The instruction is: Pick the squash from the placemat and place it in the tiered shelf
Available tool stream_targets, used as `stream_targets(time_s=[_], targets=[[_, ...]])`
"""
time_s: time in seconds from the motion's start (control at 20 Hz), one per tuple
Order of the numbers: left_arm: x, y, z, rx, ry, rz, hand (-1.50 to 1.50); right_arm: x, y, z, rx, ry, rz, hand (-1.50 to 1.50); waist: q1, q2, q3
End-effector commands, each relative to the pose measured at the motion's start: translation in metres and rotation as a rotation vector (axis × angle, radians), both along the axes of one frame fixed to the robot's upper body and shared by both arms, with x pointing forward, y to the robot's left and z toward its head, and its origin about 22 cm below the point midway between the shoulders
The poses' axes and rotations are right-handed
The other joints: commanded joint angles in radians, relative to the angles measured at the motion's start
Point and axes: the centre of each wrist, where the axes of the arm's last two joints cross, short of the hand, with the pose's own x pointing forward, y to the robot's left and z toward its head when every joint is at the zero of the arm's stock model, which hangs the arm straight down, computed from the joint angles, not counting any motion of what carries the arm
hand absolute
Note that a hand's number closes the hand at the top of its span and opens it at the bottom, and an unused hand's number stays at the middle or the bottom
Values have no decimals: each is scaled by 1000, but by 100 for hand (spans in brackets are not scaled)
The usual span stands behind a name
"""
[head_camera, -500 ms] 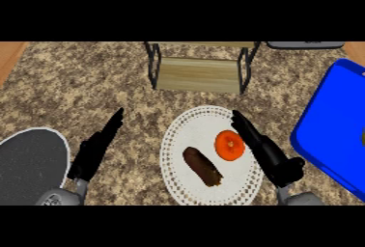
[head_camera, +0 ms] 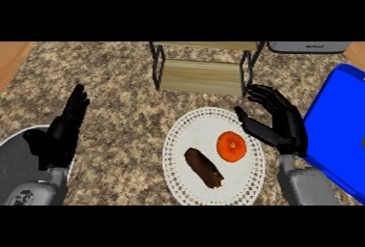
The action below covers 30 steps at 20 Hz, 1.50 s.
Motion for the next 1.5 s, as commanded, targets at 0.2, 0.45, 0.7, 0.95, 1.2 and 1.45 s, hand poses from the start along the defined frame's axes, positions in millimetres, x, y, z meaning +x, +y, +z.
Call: stream_targets(time_s=[0.2, 0.45, 0.7, 0.95, 1.2, 1.45], targets=[[14, 17, 23, -59, -36, 85, 0, -23, 1, 49, 9, -128, 56, -150, -18, 2, 1], [-11, 10, 14, -49, -31, 92, 0, -39, -10, 81, -363, 36, 246, -150, -22, -9, -4], [1, 15, 25, -40, -39, 90, 0, -25, 2, 127, -671, 156, 275, -150, -7, 1, -5], [-9, -5, 14, -45, -46, 56, 0, -24, 39, 138, -1002, 292, 239, -150, 17, -1, -5], [-3, 13, 25, -49, -36, 61, 0, -26, 88, 151, -1095, 420, 197, -150, 6, 2, -1], [-1, -3, 23, -44, -61, 61, 0, -24, 124, 114, -1186, 472, 190, -150, 0, 4, -1]])
